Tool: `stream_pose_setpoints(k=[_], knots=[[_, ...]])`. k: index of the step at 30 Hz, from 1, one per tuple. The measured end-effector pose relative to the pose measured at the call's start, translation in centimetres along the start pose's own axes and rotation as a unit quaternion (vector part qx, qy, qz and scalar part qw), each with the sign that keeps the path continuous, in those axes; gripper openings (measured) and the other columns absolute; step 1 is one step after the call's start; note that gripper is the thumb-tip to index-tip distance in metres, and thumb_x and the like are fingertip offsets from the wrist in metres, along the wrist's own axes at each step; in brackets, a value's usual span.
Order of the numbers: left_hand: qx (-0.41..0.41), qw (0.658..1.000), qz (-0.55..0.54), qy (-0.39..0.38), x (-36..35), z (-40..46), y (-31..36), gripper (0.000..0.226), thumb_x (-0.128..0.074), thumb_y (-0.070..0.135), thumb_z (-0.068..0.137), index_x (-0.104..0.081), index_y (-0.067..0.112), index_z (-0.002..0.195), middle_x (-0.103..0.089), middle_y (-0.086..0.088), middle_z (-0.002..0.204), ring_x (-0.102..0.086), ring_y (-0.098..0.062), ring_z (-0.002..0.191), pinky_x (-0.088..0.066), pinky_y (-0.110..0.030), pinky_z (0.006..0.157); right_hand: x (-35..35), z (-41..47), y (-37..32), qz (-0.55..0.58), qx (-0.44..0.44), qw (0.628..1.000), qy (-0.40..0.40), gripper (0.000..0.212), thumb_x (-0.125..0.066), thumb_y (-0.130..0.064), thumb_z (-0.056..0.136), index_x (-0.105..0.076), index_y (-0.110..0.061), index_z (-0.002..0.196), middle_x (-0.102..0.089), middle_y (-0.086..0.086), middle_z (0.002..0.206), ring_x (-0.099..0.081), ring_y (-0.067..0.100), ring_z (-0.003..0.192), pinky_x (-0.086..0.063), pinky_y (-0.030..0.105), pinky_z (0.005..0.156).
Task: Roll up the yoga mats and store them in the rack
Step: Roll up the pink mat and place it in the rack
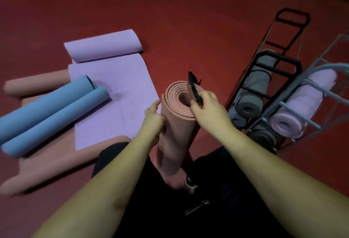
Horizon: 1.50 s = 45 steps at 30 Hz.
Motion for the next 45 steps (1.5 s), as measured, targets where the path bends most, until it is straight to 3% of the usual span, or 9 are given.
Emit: stream_pose_setpoints(k=[5,9,15,19,26,30,32,35,45], knots=[[-0.024,0.993,0.047,0.102,1.9,-1.6,1.8,0.030,-0.046,0.019,0.070,-0.055,0.020,0.098,-0.066,-0.013,0.102,-0.060,-0.029,0.083,-0.045,-0.036,0.071,-0.6,-0.6,-2.2,-0.022,0.024,0.999,-0.010,0.036,-0.044,-0.031,0.102,-0.048,-0.021,0.136,-0.048,0.014,0.127,-0.058,0.040,0.103,-0.042,0.041,0.080],[-0.068,0.995,0.059,0.043,2.0,-3.1,3.5,0.052,-0.061,0.066,0.080,-0.053,0.028,0.115,-0.066,0.008,0.106,-0.061,-0.013,0.099,-0.048,-0.036,0.089,-0.2,-0.5,-3.1,-0.054,0.055,0.996,-0.036,0.041,-0.043,-0.031,0.102,-0.043,-0.029,0.143,-0.053,0.015,0.117,-0.057,0.040,0.100,-0.048,0.043,0.080],[-0.046,0.989,0.112,0.084,3.1,-3.5,5.7,0.034,-0.068,0.020,0.069,-0.058,0.020,0.101,-0.062,-0.003,0.081,-0.050,-0.020,0.064,-0.034,-0.027,0.051,2.5,3.4,-2.1,-0.002,0.043,0.998,-0.056,0.009,-0.044,-0.033,0.097,-0.052,-0.029,0.100,-0.071,0.007,0.087,-0.067,0.030,0.078,-0.054,0.044,0.073],[-0.066,0.981,0.164,0.082,1.3,-4.4,6.0,0.029,-0.060,0.008,0.062,-0.065,0.013,0.090,-0.063,-0.004,0.067,-0.054,-0.023,0.058,-0.041,-0.025,0.049,3.7,7.4,-2.6,-0.083,0.094,0.992,-0.028,0.016,-0.049,-0.027,0.097,-0.059,-0.021,0.109,-0.069,0.012,0.096,-0.063,0.034,0.089,-0.047,0.037,0.071],[-0.102,0.956,0.260,0.093,0.2,-4.0,6.4,0.065,-0.062,0.019,0.066,-0.037,0.029,0.125,-0.065,-0.007,0.105,-0.062,-0.027,0.085,-0.047,-0.035,0.070,1.5,9.2,-5.1,-0.169,0.244,0.931,-0.213,0.029,-0.049,-0.025,0.099,-0.063,-0.026,0.125,-0.058,0.000,0.111,-0.055,0.022,0.109,-0.042,0.033,0.091],[-0.132,0.941,0.300,0.087,0.2,-3.9,6.4,0.098,-0.066,0.016,0.074,-0.013,0.034,0.155,-0.022,0.001,0.154,-0.059,-0.028,0.107,-0.046,-0.033,0.083,1.5,9.4,-5.4,-0.154,0.281,0.911,-0.258,0.030,-0.049,-0.029,0.102,-0.063,-0.028,0.127,-0.054,-0.003,0.106,-0.055,0.019,0.106,-0.042,0.034,0.095],[-0.158,0.936,0.307,0.065,0.2,-3.8,6.4,0.080,-0.064,0.015,0.076,-0.034,0.035,0.148,-0.036,0.003,0.151,-0.057,-0.022,0.118,-0.042,-0.029,0.084,1.7,8.8,-5.7,-0.127,0.297,0.909,-0.262,0.029,-0.051,-0.027,0.101,-0.064,-0.027,0.127,-0.055,-0.004,0.105,-0.055,0.016,0.103,-0.041,0.032,0.094],[-0.168,0.940,0.291,0.067,0.2,-3.9,6.7,0.050,-0.063,0.017,0.071,-0.060,0.031,0.119,-0.065,0.008,0.105,-0.062,-0.018,0.100,-0.044,-0.028,0.074,2.3,7.3,-5.8,-0.082,0.296,0.920,-0.244,0.020,-0.058,-0.030,0.097,-0.069,-0.022,0.112,-0.058,-0.007,0.094,-0.055,0.011,0.090,-0.042,0.030,0.082],[-0.160,0.950,0.215,0.162,1.4,-1.0,7.9,0.040,-0.060,0.008,0.077,-0.068,0.025,0.113,-0.065,0.008,0.096,-0.059,-0.014,0.096,-0.039,-0.023,0.077,-1.6,-3.2,-1.5,0.134,0.269,0.954,-0.007,0.025,-0.049,-0.034,0.090,-0.059,-0.016,0.075,-0.051,-0.011,0.073,-0.047,0.009,0.072,-0.035,0.029,0.066]])
Point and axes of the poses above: each hand's wrist, its own z-axis towards the middle knuckle, its own x-axis out of the back of the hand, y = z × x, the point moved 2 cm from there along z, towards the middle knuckle
